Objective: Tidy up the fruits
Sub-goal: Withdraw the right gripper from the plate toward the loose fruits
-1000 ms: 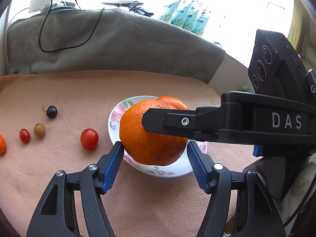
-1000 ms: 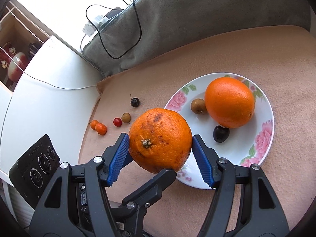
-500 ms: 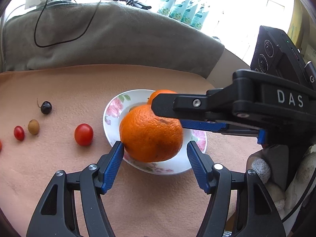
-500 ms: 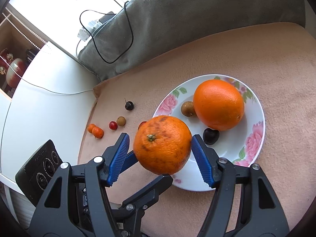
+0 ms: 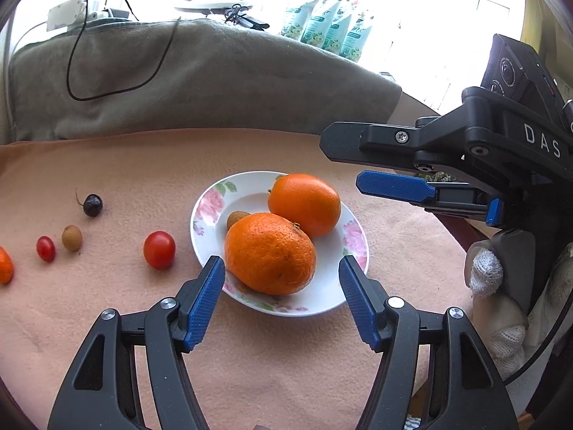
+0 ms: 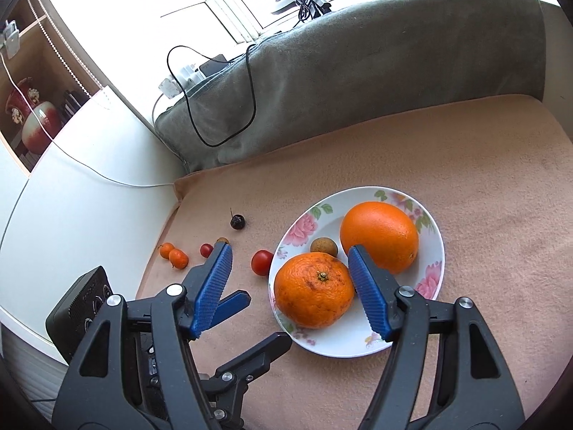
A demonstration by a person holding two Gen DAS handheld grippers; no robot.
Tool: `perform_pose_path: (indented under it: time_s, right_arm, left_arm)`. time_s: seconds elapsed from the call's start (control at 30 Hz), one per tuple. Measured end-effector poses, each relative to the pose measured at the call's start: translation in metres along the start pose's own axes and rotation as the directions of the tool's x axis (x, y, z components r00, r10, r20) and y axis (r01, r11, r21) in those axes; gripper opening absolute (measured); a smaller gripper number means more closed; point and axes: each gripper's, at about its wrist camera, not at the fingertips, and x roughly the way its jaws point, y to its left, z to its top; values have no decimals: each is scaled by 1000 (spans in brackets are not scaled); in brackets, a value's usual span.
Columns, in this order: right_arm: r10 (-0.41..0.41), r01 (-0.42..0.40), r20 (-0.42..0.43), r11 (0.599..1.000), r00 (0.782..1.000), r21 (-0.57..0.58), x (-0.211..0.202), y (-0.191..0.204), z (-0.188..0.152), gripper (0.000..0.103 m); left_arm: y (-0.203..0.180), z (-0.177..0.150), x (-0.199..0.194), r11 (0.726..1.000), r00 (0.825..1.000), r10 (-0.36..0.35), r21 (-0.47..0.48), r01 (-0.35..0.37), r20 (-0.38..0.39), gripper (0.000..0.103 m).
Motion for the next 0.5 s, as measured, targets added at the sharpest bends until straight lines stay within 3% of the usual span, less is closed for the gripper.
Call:
perform_pose_path:
  time_s: [0.5]
  right_arm:
    - [-39,41,39,998,998,-50,0,9,0,84]
  left_arm:
    - [27,1,-20,994,993,106,-18,-105,43,66]
